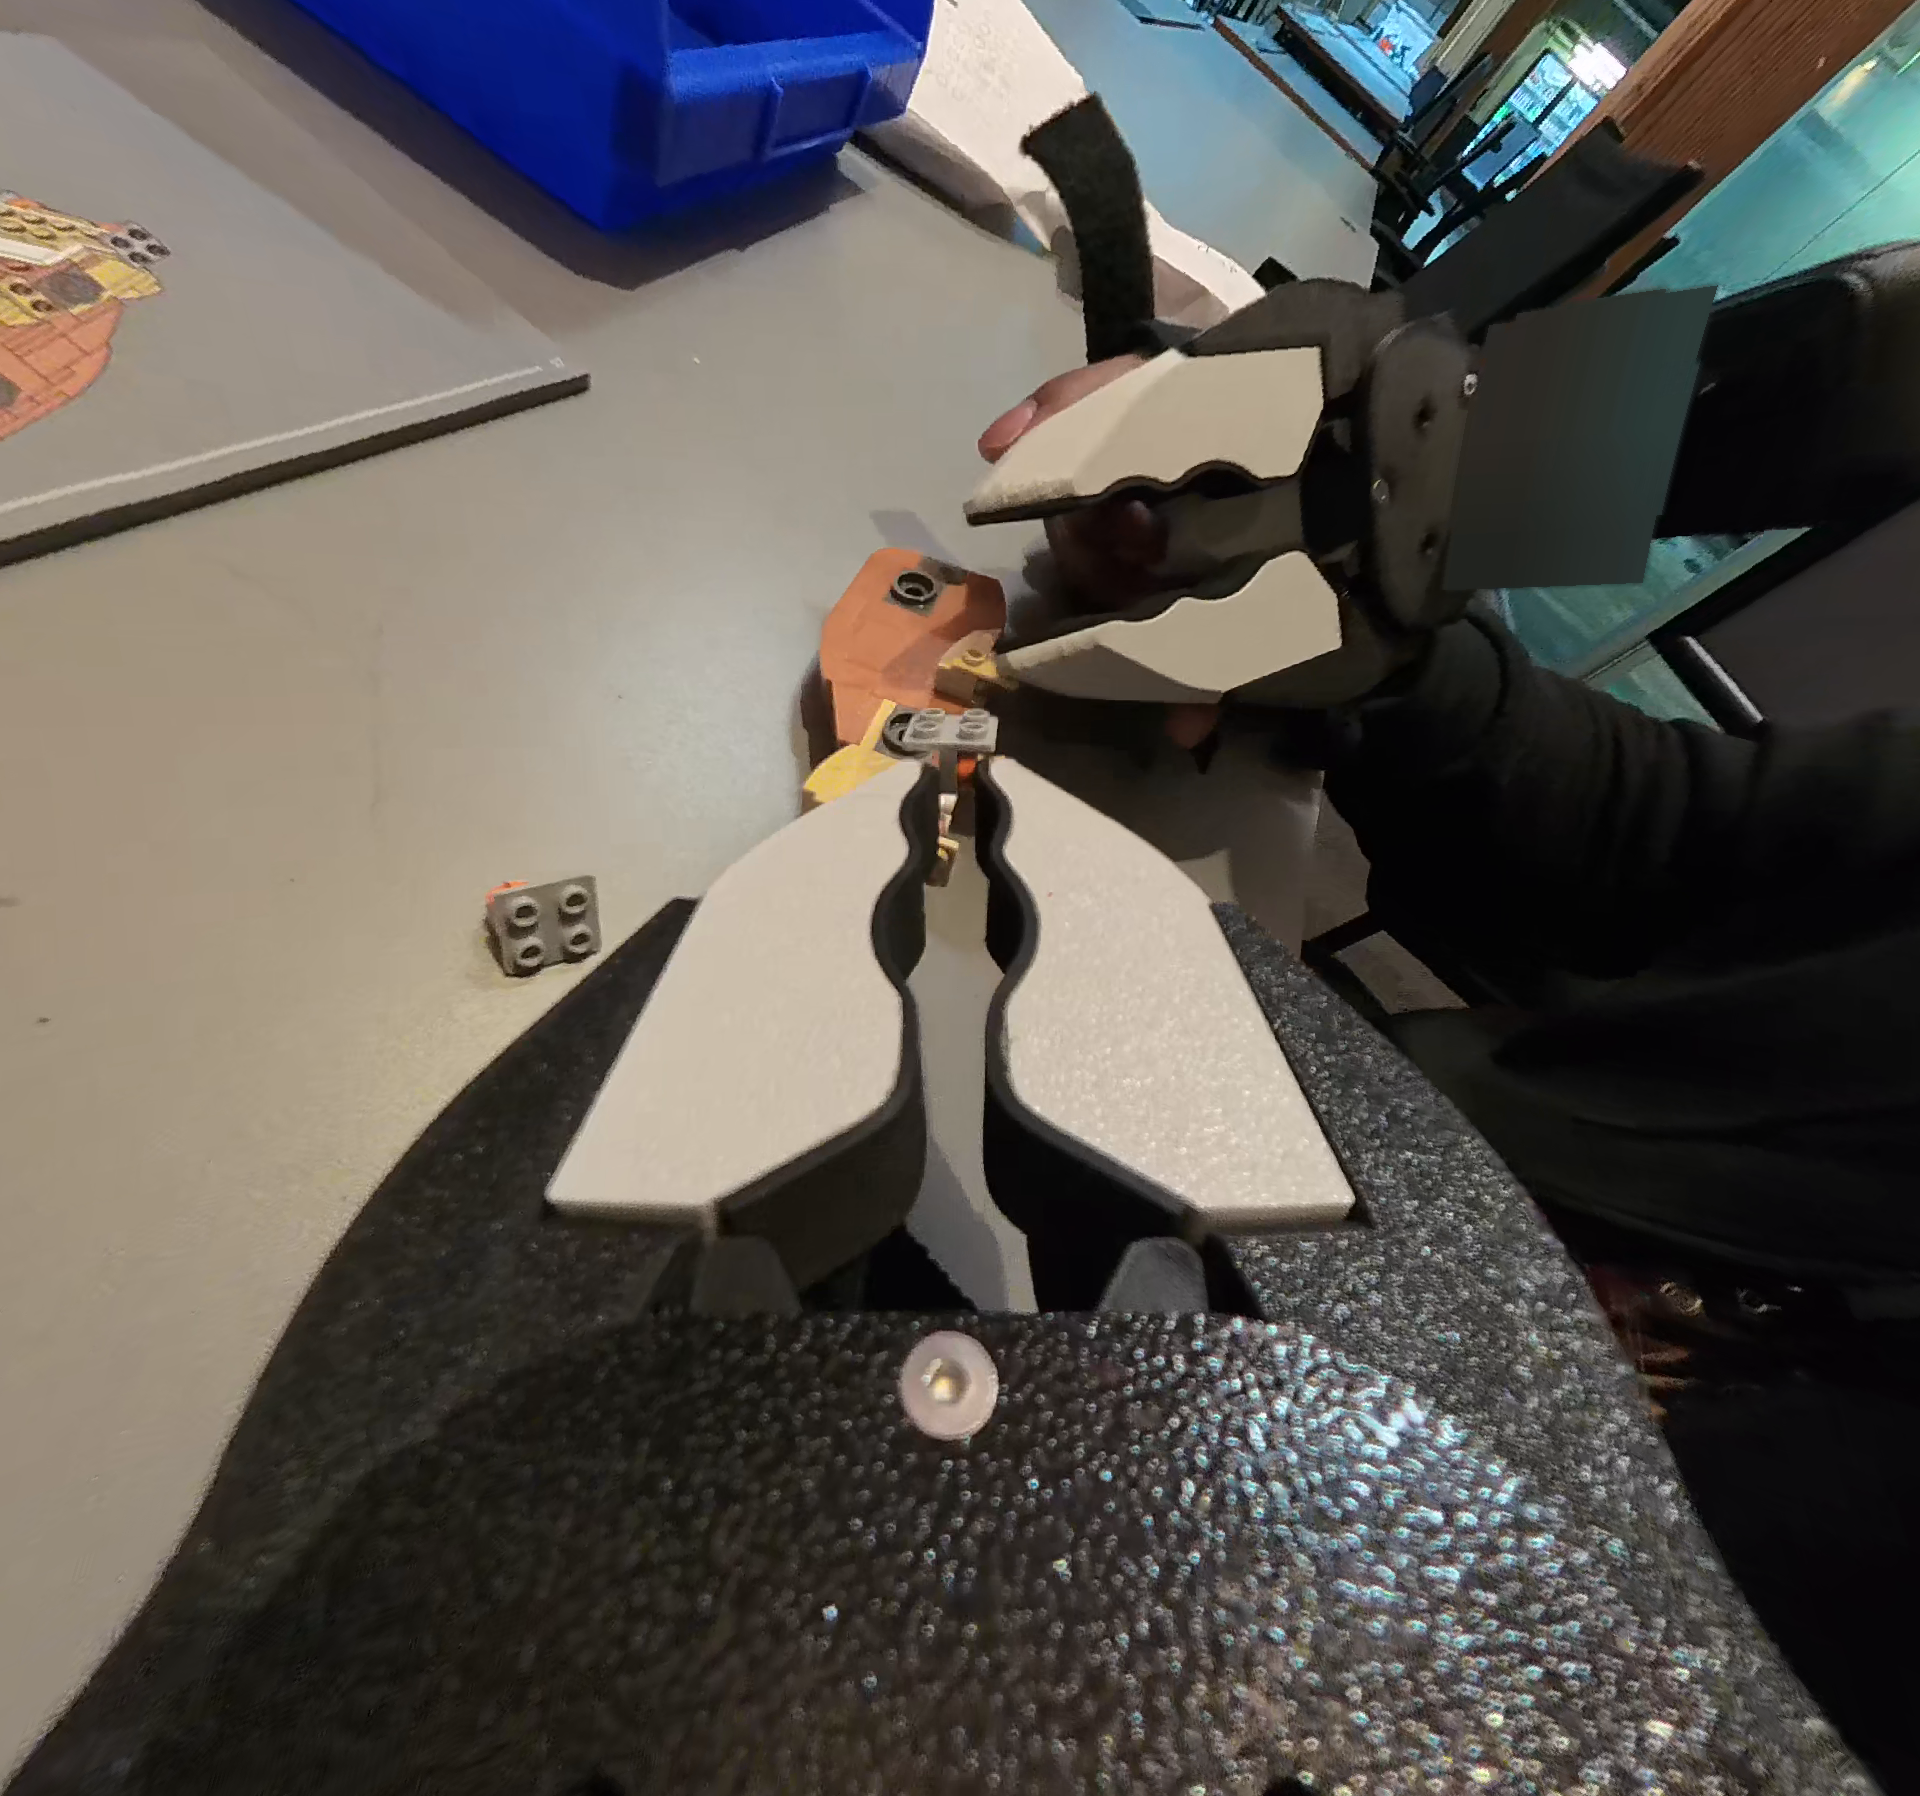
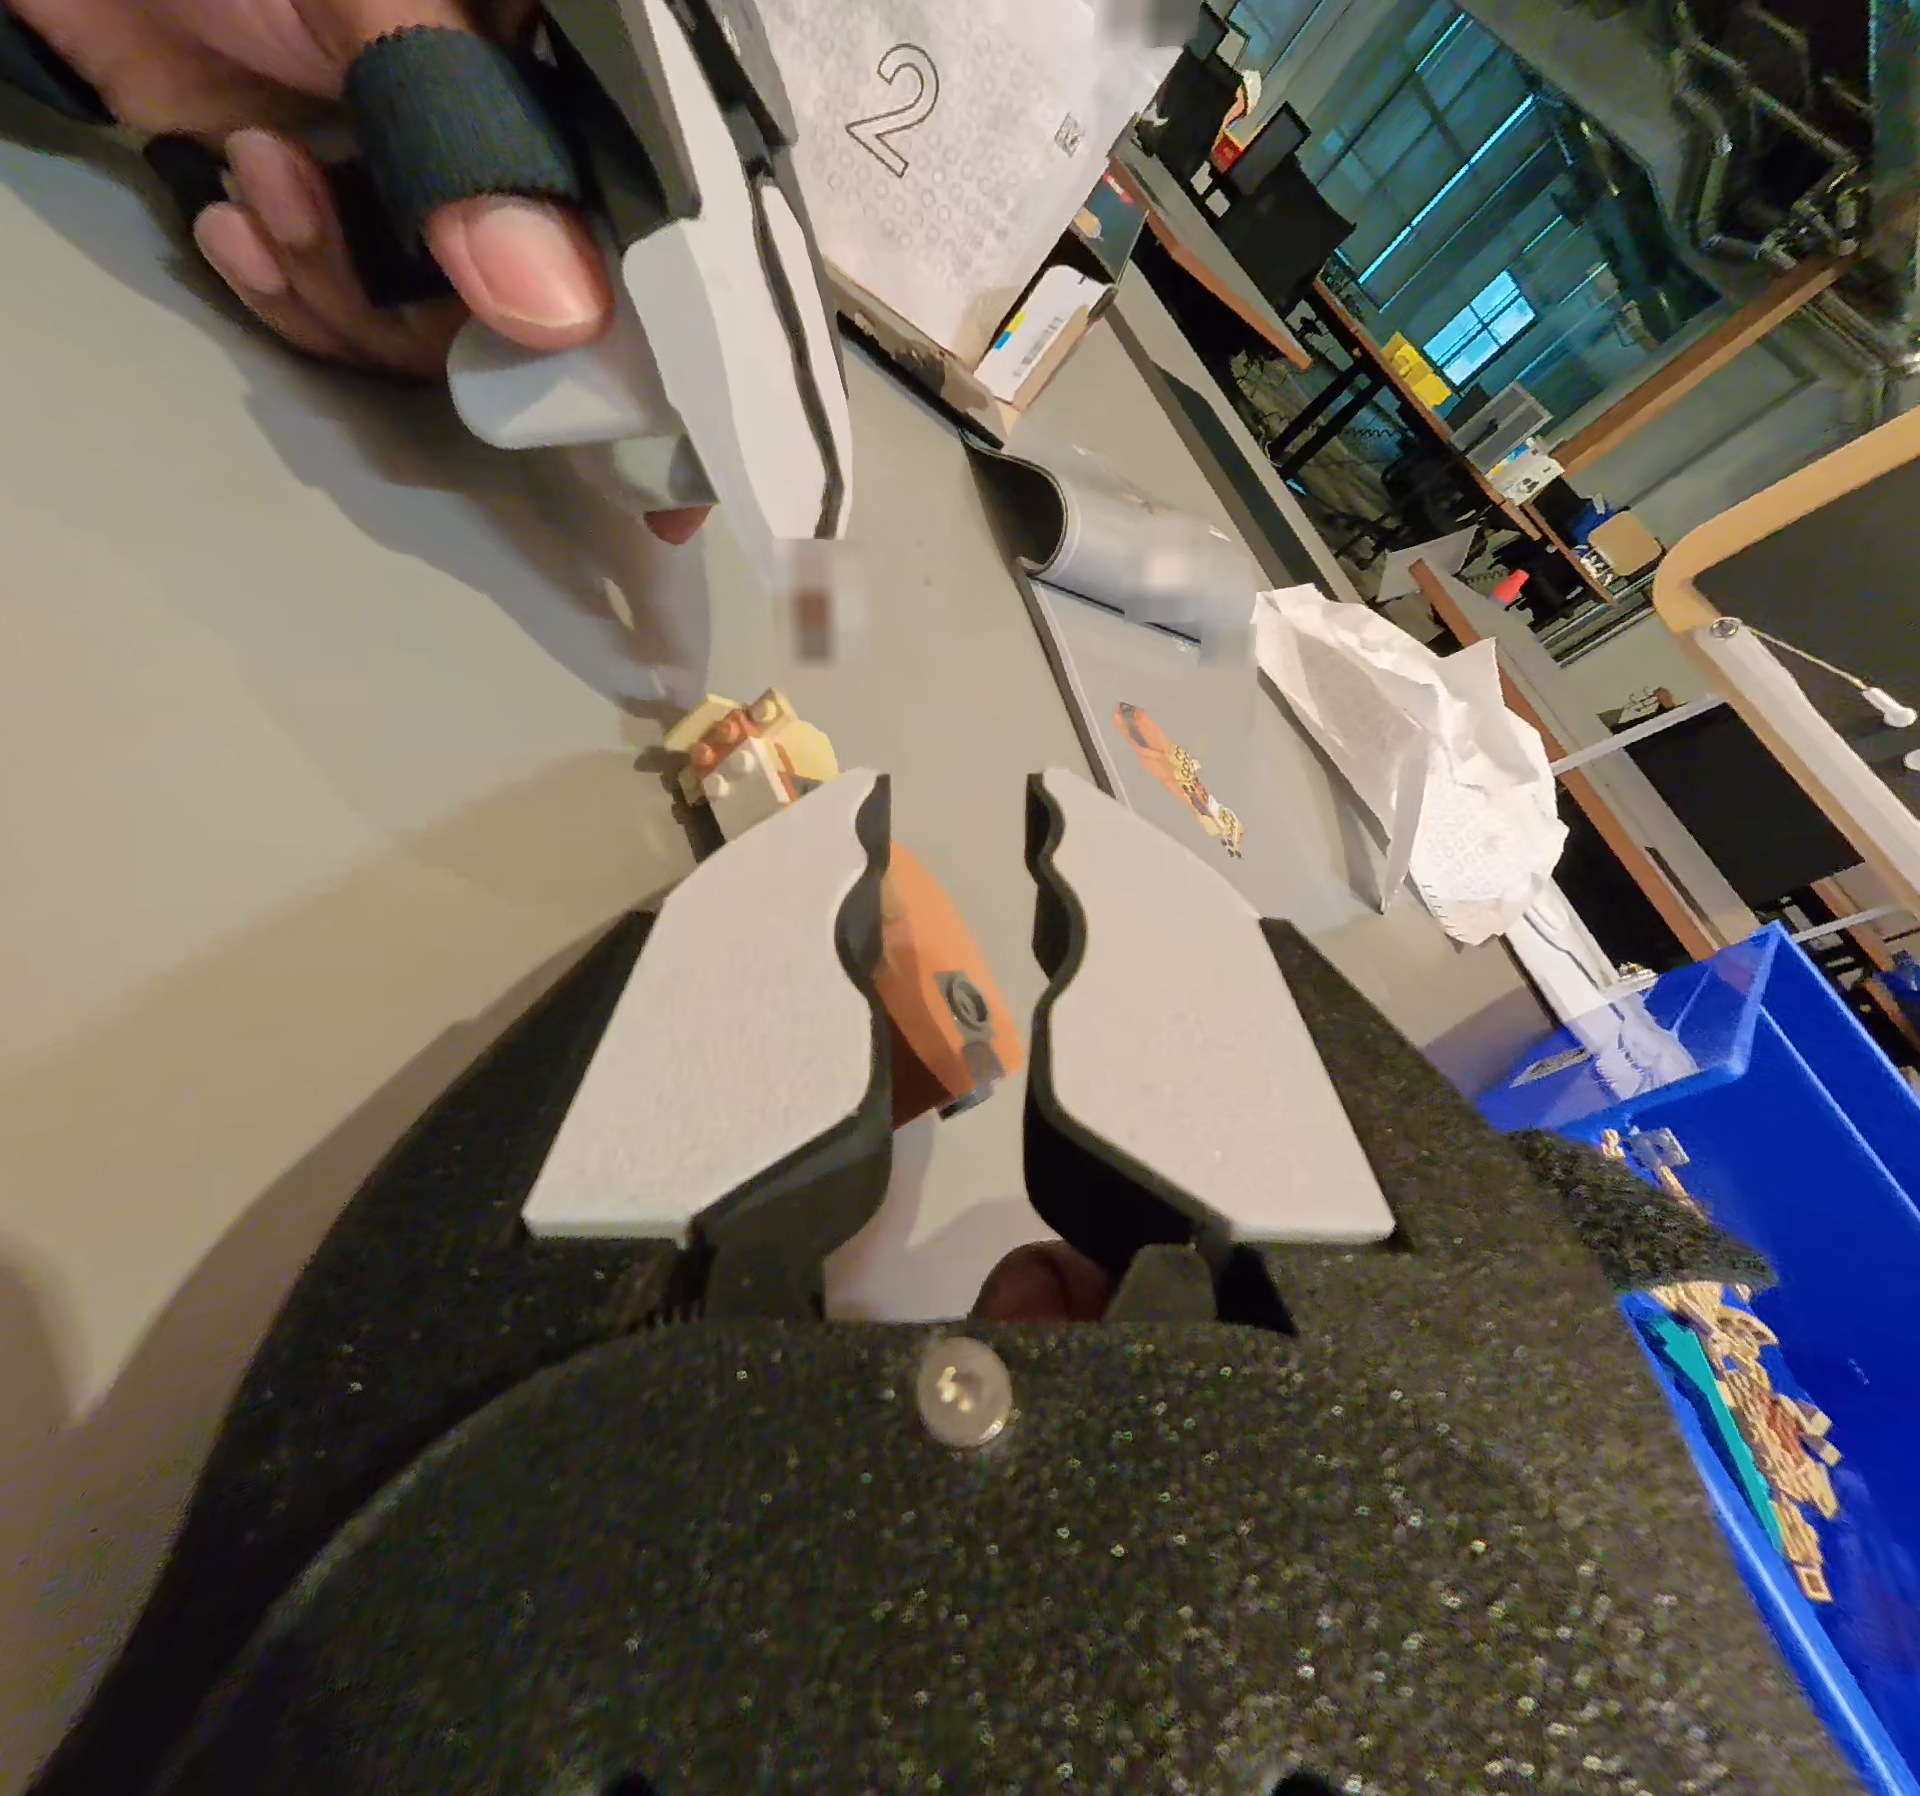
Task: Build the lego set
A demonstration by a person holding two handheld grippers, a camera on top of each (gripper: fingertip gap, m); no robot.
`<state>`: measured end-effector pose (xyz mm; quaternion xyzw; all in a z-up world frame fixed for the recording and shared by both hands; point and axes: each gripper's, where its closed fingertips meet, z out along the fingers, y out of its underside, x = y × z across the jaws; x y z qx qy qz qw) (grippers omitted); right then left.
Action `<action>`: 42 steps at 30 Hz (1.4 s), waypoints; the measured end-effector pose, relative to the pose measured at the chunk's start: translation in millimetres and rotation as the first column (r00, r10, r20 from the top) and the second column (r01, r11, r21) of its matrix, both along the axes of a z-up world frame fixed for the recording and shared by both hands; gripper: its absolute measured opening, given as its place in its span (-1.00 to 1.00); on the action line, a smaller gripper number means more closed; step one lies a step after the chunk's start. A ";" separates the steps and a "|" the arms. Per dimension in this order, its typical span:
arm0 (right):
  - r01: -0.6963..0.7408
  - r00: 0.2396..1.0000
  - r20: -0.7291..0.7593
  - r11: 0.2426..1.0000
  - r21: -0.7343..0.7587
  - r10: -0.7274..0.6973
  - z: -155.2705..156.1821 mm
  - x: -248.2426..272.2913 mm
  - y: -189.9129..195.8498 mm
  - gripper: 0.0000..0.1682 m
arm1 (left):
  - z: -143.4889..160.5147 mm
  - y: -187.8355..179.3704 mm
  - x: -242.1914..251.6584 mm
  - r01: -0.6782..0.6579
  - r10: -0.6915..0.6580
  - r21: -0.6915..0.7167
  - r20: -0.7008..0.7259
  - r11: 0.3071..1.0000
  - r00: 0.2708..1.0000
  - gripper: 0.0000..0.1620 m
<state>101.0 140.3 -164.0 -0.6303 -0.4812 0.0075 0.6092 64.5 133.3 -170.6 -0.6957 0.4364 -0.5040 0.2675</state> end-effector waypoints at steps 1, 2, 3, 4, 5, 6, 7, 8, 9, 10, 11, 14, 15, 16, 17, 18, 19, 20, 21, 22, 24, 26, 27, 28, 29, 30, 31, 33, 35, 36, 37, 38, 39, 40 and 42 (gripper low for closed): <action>-0.002 1.000 -0.009 1.000 0.001 0.002 1.4 0.2 0.1 -0.71 | 1.4 0.5 -0.7 0.001 -0.001 -0.012 0.010 1.000 1.000 -0.93; -0.005 1.000 -0.019 1.000 0.000 0.005 2.7 0.3 0.2 -0.71 | 2.5 0.8 -1.2 0.003 -0.003 -0.020 0.020 1.000 1.000 -0.93; -0.008 1.000 -0.029 1.000 -0.003 0.008 3.7 0.4 0.4 -0.71 | 3.4 1.2 -2.0 0.003 -0.002 -0.026 0.029 1.000 1.000 -0.93; -0.011 0.999 -0.037 1.000 -0.005 0.011 4.5 0.0 0.7 -0.71 | 4.6 1.5 -2.7 0.003 -0.002 -0.028 0.038 1.000 0.999 -0.93; -0.013 0.999 -0.043 1.000 -0.007 0.013 5.0 -0.5 1.4 -0.71 | 5.9 1.5 -3.0 0.003 -0.001 -0.027 0.048 1.000 0.999 -0.93; -0.016 0.999 -0.048 1.000 -0.008 0.015 5.7 -1.0 2.0 -0.71 | 7.0 1.2 -3.6 0.003 -0.001 -0.025 0.056 1.000 0.998 -0.93; -0.018 0.998 -0.055 1.000 -0.007 0.017 6.6 -1.6 2.4 -0.71 | 7.7 1.2 -4.2 0.002 -0.001 -0.026 0.061 1.000 0.998 -0.93; -0.017 0.998 -0.062 1.000 -0.005 0.017 7.6 -1.4 2.8 -0.71 | 8.2 1.4 -4.6 0.000 0.001 -0.027 0.065 1.000 0.998 -0.93; -0.016 0.998 -0.067 1.000 -0.007 0.015 8.4 -1.0 3.3 -0.71 | 8.4 1.6 -4.4 -0.001 0.003 -0.030 0.065 1.000 0.998 -0.93; -0.017 0.997 -0.074 1.000 -0.012 0.016 9.1 -0.6 3.4 -0.71 | 7.6 2.2 -4.2 -0.002 0.004 -0.034 0.059 0.999 0.998 -0.93; -0.021 0.996 -0.083 1.000 -0.020 0.019 9.4 -0.3 3.1 -0.71 | 6.4 2.4 -3.6 0.000 0.002 -0.035 0.052 0.999 0.999 -0.93; -0.040 0.993 -0.116 0.998 -0.045 0.035 12.5 -1.0 0.6 -0.71 | 5.8 1.2 -2.5 0.005 -0.004 -0.027 0.048 1.000 0.999 -0.93; -0.050 0.991 -0.130 0.998 -0.048 0.043 14.8 -1.7 -0.6 -0.71 | 6.4 1.2 -2.6 0.004 -0.003 -0.023 0.051 1.000 0.999 -0.93; -0.066 0.987 -0.148 0.996 -0.054 0.057 17.5 -3.0 -2.1 -0.71 | 6.6 1.0 -2.9 0.002 -0.001 -0.020 0.052 1.000 0.999 -0.93; -0.087 0.983 -0.166 0.994 -0.064 0.075 20.1 -4.6 -3.2 -0.72 | 7.1 0.5 -2.6 0.004 -0.003 -0.015 0.052 1.000 0.999 -0.93; -0.104 0.980 -0.175 0.992 -0.074 0.090 22.5 -5.8 -3.2 -0.72 | 7.5 0.2 -2.4 0.004 -0.003 -0.007 0.052 1.000 0.999 -0.93; -0.118 0.980 -0.172 0.989 -0.086 0.102 24.6 -6.2 -1.9 -0.72 | 7.5 -0.1 -1.9 0.003 -0.003 -0.002 0.048 1.000 0.999 -0.93; -0.132 0.982 -0.146 0.986 -0.106 0.116 25.1 -8.2 0.4 -0.72 | 6.5 0.0 -1.4 0.003 -0.003 0.001 0.041 1.000 0.999 -0.93; -0.149 0.986 -0.096 0.980 -0.134 0.137 23.5 -10.3 2.8 -0.72 | 5.4 -0.3 -1.9 0.000 0.000 0.002 0.032 1.000 0.999 -0.93; -0.164 0.986 -0.035 0.974 -0.155 0.161 21.3 -11.3 5.6 -0.71 | 4.0 -0.3 -1.3 -0.001 0.001 0.005 0.022 1.000 1.000 -0.93; -0.216 0.970 0.072 0.958 -0.189 0.233 14.5 -14.3 11.6 -0.71 | 1.7 -1.4 -0.5 0.005 -0.005 0.011 0.005 1.000 1.000 -0.93; -0.284 0.948 0.078 0.932 -0.226 0.308 6.3 -16.6 17.0 -0.69 | 0.3 -2.1 0.5 0.010 -0.009 0.019 -0.006 1.000 1.000 -0.93; -0.323 0.940 0.030 0.914 -0.247 0.340 3.7 -18.3 17.7 -0.70 | 0.1 -2.3 0.0 0.007 -0.006 0.023 -0.011 1.000 1.000 -0.93; -0.359 0.930 -0.022 0.891 -0.280 0.367 0.7 -19.4 15.3 -0.70 | -0.3 -1.9 -0.2 0.000 0.000 0.027 -0.016 1.000 1.000 -0.93; -0.380 0.920 -0.033 0.870 -0.315 0.390 -4.0 -18.8 10.1 -0.70 | -0.8 -1.7 -0.4 -0.005 0.006 0.032 -0.022 0.999 1.000 -0.93; -0.379 0.915 0.008 0.867 -0.324 0.403 -9.3 -16.0 5.6 -0.68 | -1.4 -1.4 -0.1 -0.009 0.010 0.036 -0.029 0.999 1.000 -0.93; -0.369 0.913 0.059 0.879 -0.302 0.403 -12.6 -12.5 2.9 -0.68 | -2.1 -1.8 -0.1 -0.008 0.009 0.041 -0.033 0.999 0.999 -0.93; -0.348 0.918 0.090 0.891 -0.291 0.387 -15.8 -7.6 0.0 -0.65 | -2.2 -2.1 0.3 -0.005 0.007 0.045 -0.034 0.999 0.999 -0.93; -0.338 0.921 0.093 0.894 -0.293 0.378 -15.3 -6.8 -2.4 -0.62 | -0.9 -2.4 0.8 -0.002 0.002 0.039 -0.025 0.999 1.000 -0.93; -0.335 0.921 0.106 0.899 -0.282 0.376 -13.2 -7.3 -3.4 -0.59 | 0.4 -2.7 0.8 0.003 -0.003 0.033 -0.013 0.999 1.000 -0.93; -0.334 0.919 0.116 0.902 -0.272 0.376 -10.2 -8.5 -4.7 -0.57 | 2.5 -3.0 0.0 0.007 -0.007 0.027 0.003 1.000 1.000 -0.93; -0.335 0.917 0.129 0.904 -0.265 0.377 -8.0 -9.7 -6.4 -0.56 | 4.2 -3.0 -0.1 0.013 -0.013 0.025 0.018 1.000 1.000 -0.93; -0.324 0.915 0.159 0.911 -0.256 0.371 -8.3 -10.1 -6.9 -0.56 | 6.1 -3.0 -0.7 0.023 -0.024 0.029 0.031 0.999 0.999 -0.93; -0.297 0.913 0.209 0.923 -0.244 0.349 -11.9 -9.1 -4.5 -0.56 | 7.8 -2.8 -0.8 0.033 -0.035 0.041 0.043 0.999 0.998 -0.93; -0.242 0.903 0.306 0.945 -0.221 0.303 -22.8 -6.1 4.2 -0.58 | 13.1 0.4 0.1 0.056 -0.061 0.078 0.072 0.995 0.996 -0.93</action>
